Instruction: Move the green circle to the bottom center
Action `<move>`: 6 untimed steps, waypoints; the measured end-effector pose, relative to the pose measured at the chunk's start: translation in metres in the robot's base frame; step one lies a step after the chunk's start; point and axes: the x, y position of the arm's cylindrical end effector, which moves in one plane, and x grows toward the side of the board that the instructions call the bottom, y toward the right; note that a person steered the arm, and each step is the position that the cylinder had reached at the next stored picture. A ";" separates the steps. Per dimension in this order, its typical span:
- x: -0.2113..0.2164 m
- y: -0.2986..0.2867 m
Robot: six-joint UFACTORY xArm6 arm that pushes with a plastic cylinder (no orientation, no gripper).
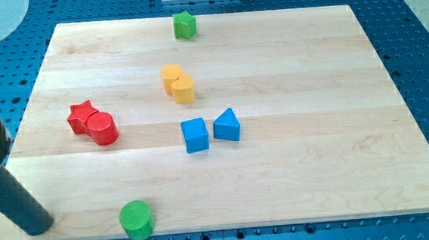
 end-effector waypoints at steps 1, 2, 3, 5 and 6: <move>0.000 0.000; -0.003 0.000; -0.002 0.003; 0.011 0.009; 0.010 0.019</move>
